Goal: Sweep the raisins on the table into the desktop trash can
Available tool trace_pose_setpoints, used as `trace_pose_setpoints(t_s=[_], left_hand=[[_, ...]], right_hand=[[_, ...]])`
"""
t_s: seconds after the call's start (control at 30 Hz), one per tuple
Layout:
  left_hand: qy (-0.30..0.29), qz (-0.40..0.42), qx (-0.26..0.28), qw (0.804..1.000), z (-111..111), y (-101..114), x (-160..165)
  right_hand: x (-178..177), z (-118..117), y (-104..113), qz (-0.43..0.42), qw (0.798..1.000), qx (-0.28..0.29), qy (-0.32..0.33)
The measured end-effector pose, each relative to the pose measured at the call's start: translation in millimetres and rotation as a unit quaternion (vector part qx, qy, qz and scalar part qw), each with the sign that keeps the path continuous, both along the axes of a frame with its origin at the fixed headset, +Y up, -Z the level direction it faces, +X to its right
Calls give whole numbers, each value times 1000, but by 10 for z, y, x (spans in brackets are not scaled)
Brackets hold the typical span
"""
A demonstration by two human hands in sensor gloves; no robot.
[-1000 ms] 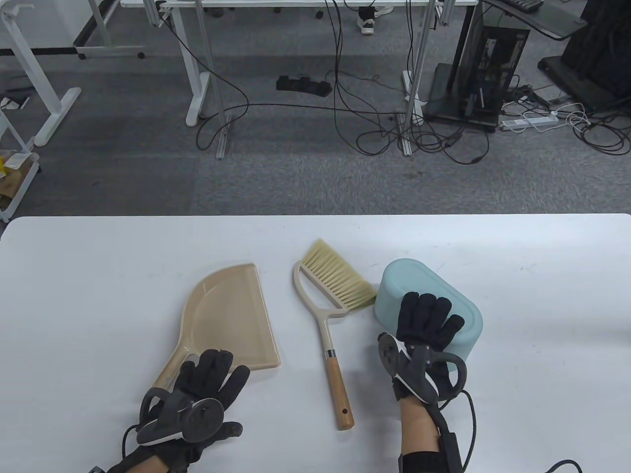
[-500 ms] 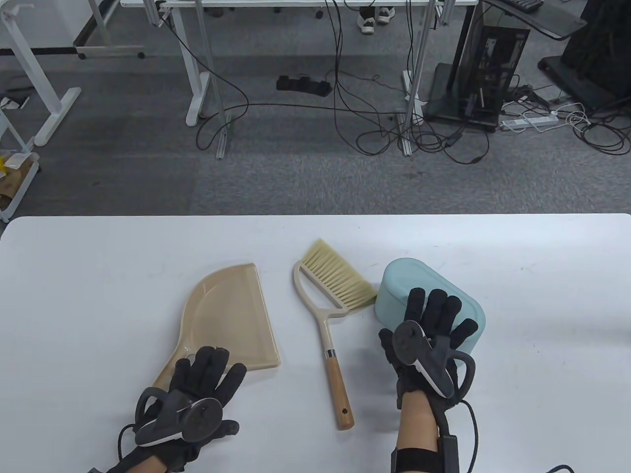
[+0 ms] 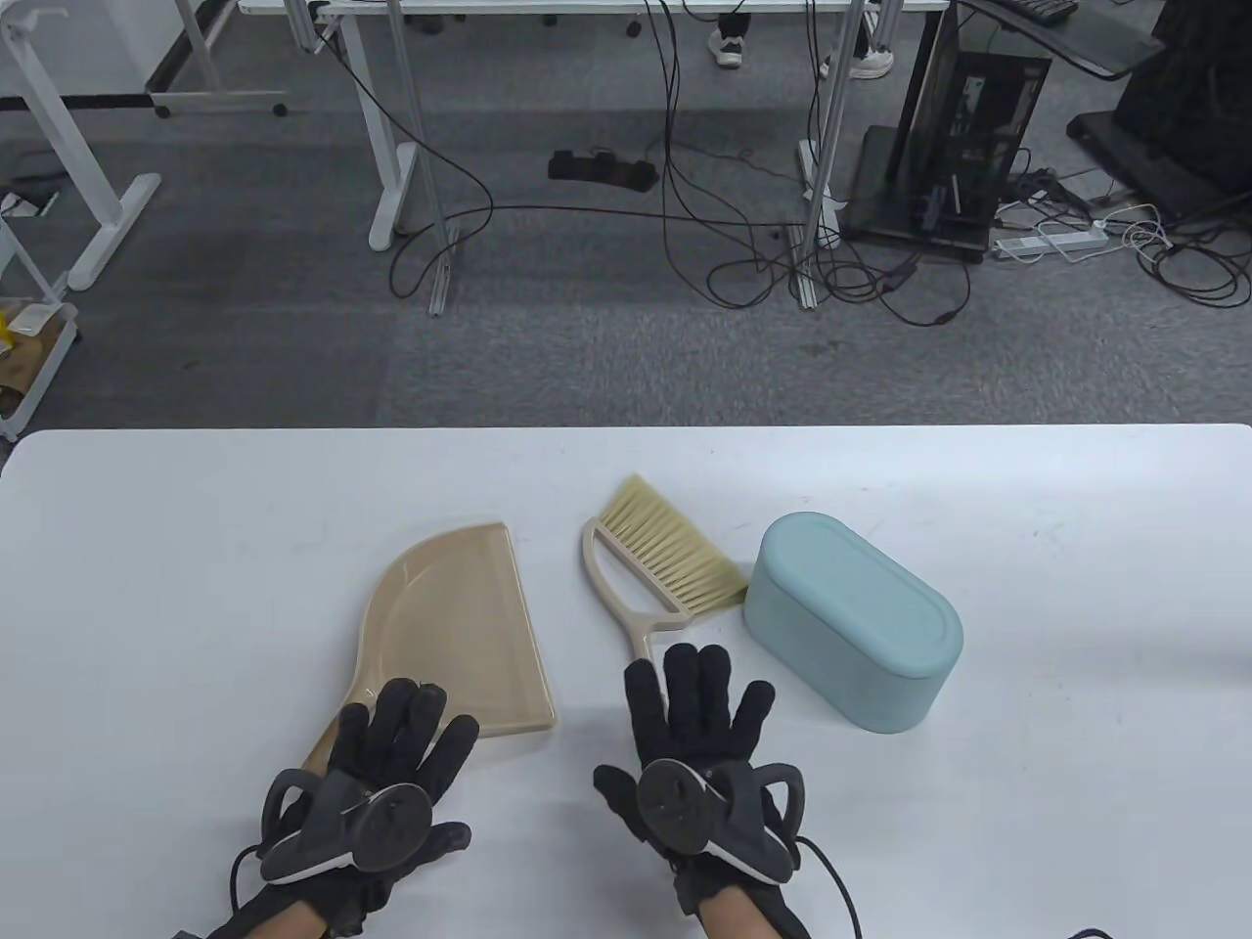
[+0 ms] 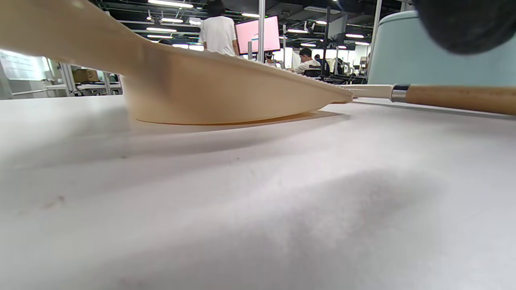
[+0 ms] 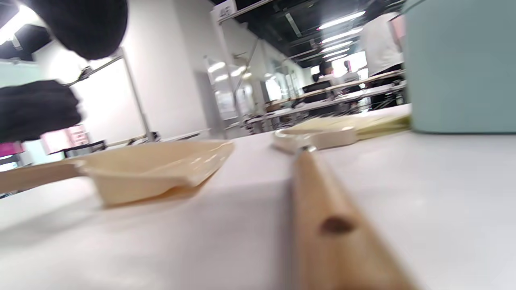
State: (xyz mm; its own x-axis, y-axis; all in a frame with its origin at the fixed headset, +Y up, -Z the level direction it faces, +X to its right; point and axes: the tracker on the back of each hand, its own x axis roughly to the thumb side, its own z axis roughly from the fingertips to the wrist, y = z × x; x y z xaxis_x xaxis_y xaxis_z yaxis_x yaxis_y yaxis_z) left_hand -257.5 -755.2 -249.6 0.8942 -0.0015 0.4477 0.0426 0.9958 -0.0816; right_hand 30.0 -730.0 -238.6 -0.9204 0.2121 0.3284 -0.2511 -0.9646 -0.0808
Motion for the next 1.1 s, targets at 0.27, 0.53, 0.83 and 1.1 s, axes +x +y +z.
trace_pose_setpoints(t_s=[0.27,0.53,0.83,1.1], left_hand=[[4,7,-12,1000,-27,-54,-21],[17,19,-9,1000,-39,-34,-60],[35,26,-16,999,-63,-46,-127],[35,20,-21,999,-56,-43,-120]], right_hand=[[-46,102,-101,10,999,36,36],[-84,97,-173,-5,999,11,38],[-53,70,-242,9,1000,-9,22],[-53,73,-266,12,1000,-17,22]])
